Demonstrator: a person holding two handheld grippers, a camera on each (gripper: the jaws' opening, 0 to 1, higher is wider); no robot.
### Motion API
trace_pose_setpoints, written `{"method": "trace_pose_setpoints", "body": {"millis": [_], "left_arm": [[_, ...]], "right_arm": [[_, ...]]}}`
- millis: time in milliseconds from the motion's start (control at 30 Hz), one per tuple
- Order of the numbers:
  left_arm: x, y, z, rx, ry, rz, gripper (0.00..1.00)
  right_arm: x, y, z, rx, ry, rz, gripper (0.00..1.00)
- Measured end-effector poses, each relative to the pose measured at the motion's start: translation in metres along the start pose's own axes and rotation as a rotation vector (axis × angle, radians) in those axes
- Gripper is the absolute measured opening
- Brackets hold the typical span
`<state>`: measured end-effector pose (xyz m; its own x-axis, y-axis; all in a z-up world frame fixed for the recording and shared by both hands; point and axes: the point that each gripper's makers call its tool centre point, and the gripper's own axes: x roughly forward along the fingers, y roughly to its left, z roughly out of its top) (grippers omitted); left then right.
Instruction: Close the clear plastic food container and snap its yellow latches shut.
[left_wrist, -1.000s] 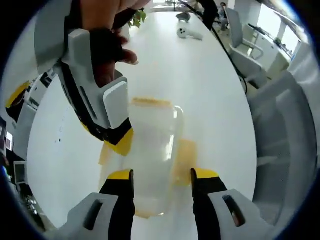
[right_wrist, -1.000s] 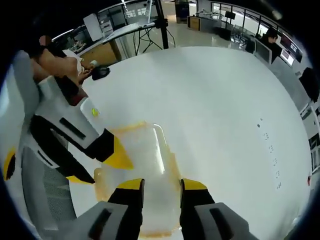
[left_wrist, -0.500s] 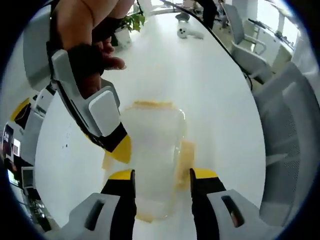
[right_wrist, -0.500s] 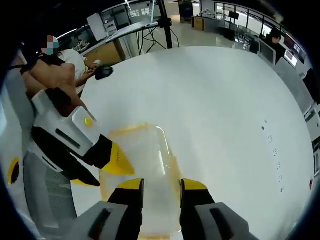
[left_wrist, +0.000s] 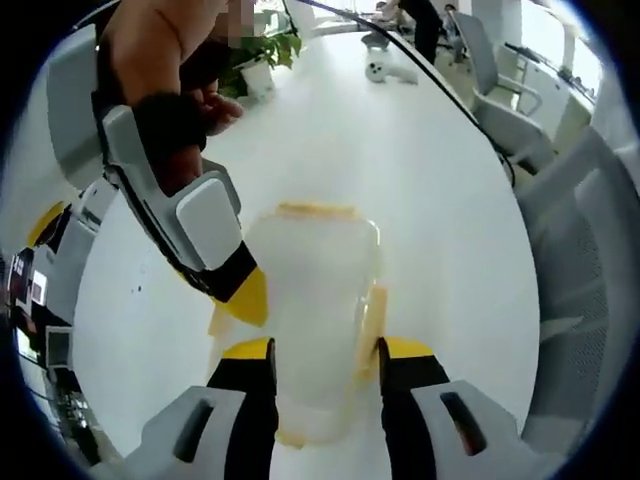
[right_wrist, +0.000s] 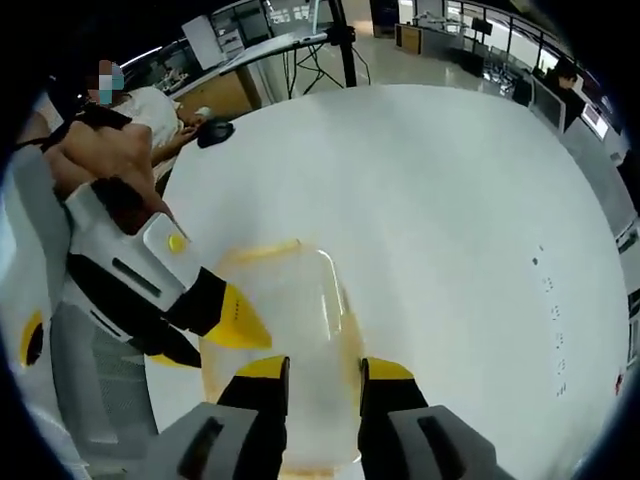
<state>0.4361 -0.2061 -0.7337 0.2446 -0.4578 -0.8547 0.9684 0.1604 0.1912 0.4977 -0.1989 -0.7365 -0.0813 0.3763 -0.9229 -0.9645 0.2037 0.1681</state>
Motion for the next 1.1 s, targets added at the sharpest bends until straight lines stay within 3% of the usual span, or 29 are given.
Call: {"method": "trace_pose_setpoints", "body": {"millis": [167,267,333,1100], "left_arm": [[0.0009,0.0006,-0.0014,-0.001,-0.009,0.009,0.34],[0.0028,0.0003,-0.0022,0.006,-0.022,0.036,0.32],[0.0046,0.0038,0.0005,0.009,0.008,0.090,0.32],[0.0022,0.0004,-0.0011,0.022,-0.003,0.069,0.35]], "right_arm": [[0.0011,-0.0004,-0.0005,-0.004,0.028,0.015,0.22],[0.0034,0.0014,-0.0007,0.004,0.025,0.052,0.20],[0.0019,-0.0016,-0.0013,-0.005,0.031,0.067,0.19],[-0.0004,0.0034,0.0004,-0.037,0.000,0.041,0.23]]}}
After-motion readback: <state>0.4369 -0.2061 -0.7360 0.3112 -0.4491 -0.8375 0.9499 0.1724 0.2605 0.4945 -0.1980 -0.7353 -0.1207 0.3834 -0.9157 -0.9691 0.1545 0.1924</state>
